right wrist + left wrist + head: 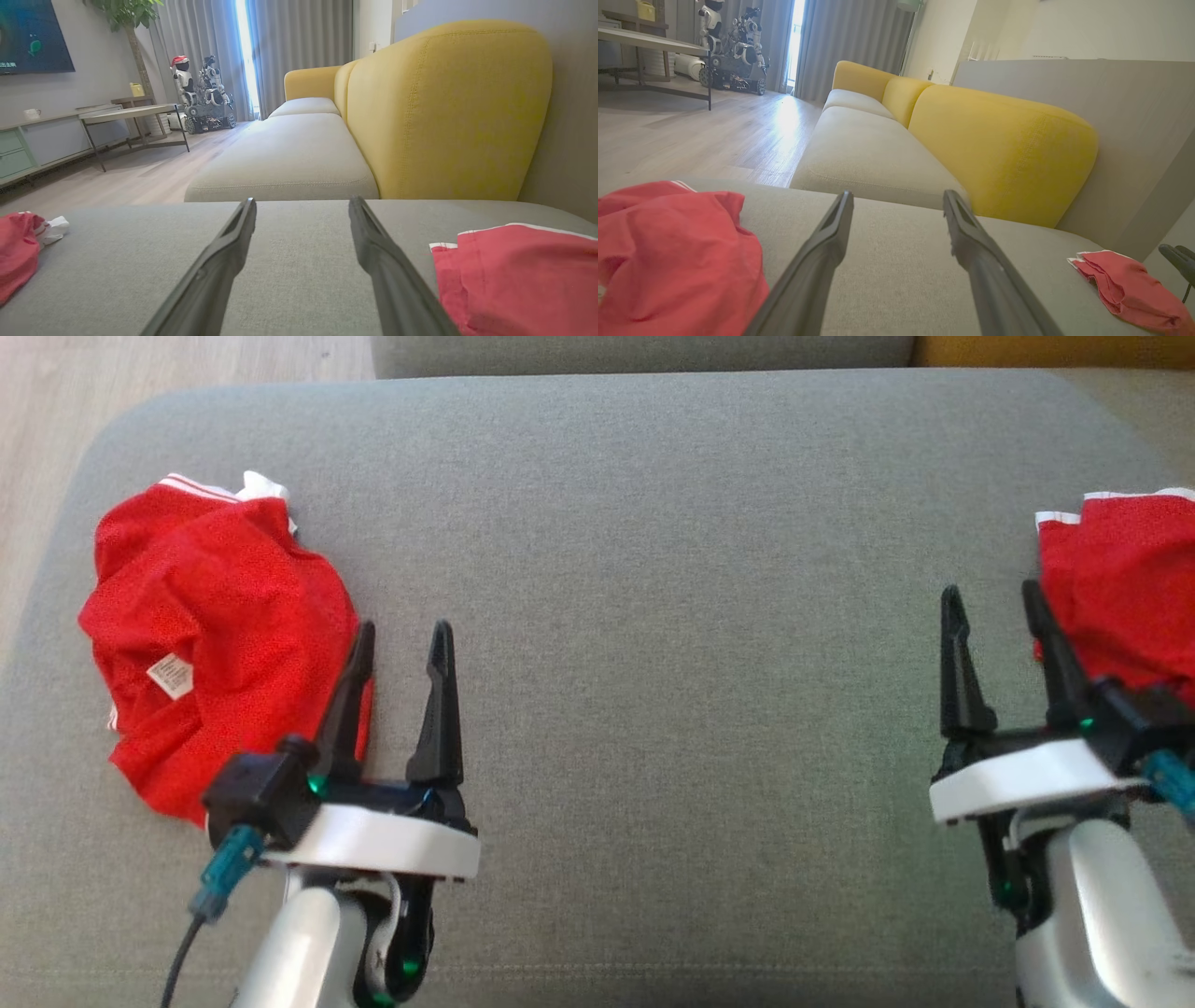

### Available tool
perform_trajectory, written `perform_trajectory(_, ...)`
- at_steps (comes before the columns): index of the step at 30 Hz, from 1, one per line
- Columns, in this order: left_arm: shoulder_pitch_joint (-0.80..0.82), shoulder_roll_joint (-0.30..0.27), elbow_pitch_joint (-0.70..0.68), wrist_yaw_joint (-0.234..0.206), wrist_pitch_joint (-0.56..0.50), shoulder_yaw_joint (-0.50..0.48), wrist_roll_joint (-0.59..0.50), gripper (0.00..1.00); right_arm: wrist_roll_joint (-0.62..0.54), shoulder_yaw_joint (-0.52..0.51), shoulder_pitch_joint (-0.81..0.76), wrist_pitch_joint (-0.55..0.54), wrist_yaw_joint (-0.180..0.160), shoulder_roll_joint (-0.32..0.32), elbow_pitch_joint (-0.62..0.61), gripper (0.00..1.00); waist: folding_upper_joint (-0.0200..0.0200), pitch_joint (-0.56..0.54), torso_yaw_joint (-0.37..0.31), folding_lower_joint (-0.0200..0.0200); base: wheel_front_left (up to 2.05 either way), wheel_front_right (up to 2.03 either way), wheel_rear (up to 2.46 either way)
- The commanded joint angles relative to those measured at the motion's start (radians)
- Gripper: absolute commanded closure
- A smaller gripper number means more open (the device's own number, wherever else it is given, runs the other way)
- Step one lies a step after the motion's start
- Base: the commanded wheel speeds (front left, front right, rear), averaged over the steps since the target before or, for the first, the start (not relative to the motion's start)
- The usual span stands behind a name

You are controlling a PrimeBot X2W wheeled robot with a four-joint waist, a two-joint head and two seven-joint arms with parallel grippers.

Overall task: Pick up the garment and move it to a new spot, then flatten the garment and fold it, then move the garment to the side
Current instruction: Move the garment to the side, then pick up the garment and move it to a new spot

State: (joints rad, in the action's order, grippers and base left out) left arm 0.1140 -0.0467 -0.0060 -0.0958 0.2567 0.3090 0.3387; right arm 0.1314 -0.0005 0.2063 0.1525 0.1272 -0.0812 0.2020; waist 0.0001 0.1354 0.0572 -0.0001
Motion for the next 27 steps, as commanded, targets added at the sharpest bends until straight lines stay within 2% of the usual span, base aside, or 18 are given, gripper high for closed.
perform_trajectory(1,0.008,-0.004,-0.025,0.006,0.005,-0.039,-0.003,0.0,-0.011,0.022,-0.005,0.028,0.003,0.012,-0.043,0.0,-0.0001,-0.003,-0.002,0.0001,0.0,0.0,0.0)
perform_trajectory(11,-0.016,-0.004,-0.003,0.014,0.005,-0.045,0.0,0.0,-0.04,0.018,-0.068,0.075,0.003,0.029,-0.048,0.0,-0.0001,-0.012,-0.006,0.0001,0.0,0.0,0.0)
perform_trajectory(27,-0.014,-0.004,0.002,0.008,0.005,-0.04,0.006,0.0,-0.016,0.017,-0.072,0.086,0.003,0.031,-0.047,0.0,-0.0001,-0.024,-0.012,0.0001,0.0,0.0,0.0)
